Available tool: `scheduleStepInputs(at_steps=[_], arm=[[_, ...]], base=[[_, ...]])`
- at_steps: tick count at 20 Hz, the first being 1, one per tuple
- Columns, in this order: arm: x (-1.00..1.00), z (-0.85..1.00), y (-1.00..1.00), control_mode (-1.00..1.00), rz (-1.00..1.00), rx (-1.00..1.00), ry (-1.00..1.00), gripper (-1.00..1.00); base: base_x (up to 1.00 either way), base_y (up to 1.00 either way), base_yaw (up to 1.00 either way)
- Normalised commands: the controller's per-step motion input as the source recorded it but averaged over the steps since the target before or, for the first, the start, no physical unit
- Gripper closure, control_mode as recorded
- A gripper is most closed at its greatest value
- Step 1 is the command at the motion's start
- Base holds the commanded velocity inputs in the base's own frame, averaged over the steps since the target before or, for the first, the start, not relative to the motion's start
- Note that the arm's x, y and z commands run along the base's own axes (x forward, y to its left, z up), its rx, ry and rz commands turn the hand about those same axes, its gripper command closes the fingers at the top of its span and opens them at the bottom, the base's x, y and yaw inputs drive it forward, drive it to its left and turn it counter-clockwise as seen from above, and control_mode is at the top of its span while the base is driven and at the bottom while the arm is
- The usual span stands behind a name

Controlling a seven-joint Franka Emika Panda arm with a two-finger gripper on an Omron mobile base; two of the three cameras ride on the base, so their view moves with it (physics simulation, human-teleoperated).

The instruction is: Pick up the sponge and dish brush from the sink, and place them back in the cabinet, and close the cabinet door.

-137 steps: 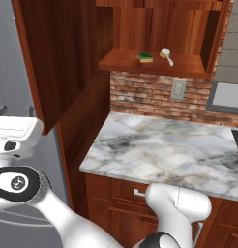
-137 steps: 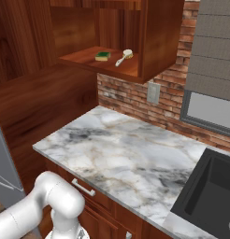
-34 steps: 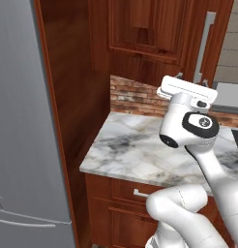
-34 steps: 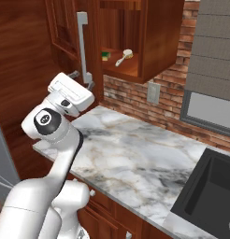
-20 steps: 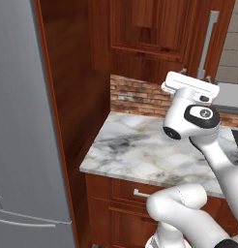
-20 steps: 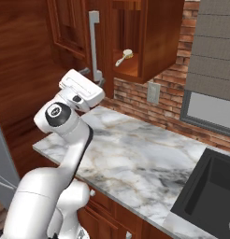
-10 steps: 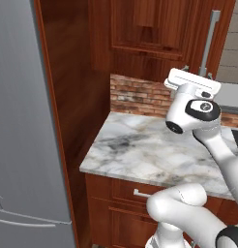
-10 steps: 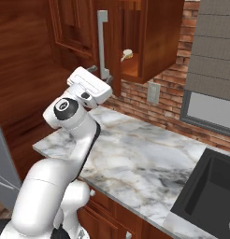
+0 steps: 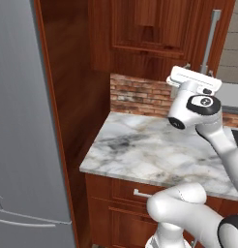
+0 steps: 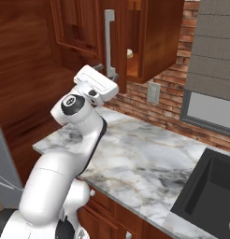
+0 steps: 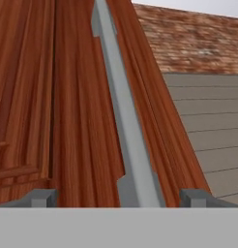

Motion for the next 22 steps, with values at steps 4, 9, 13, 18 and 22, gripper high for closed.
scheduleStepInputs(at_steps=[4,9,13,18,22], arm=[[0.2,0.0,-0.19,-1.0,0.01,0.0,0.0,-1.0],[0.22,0.02,-0.2,-1.0,0.01,0.0,0.0,-1.0],[0.21,0.06,-0.2,-1.0,0.02,0.0,0.0,-1.0],[0.23,0.07,-0.19,-1.0,0.01,0.0,0.0,-1.0],[0.24,0.07,-0.17,-1.0,0.01,0.0,0.0,-1.0]], base=[[0.0,0.0,0.0],[0.0,0.0,0.0],[0.0,0.0,0.0],[0.0,0.0,0.0],[0.0,0.0,0.0]])
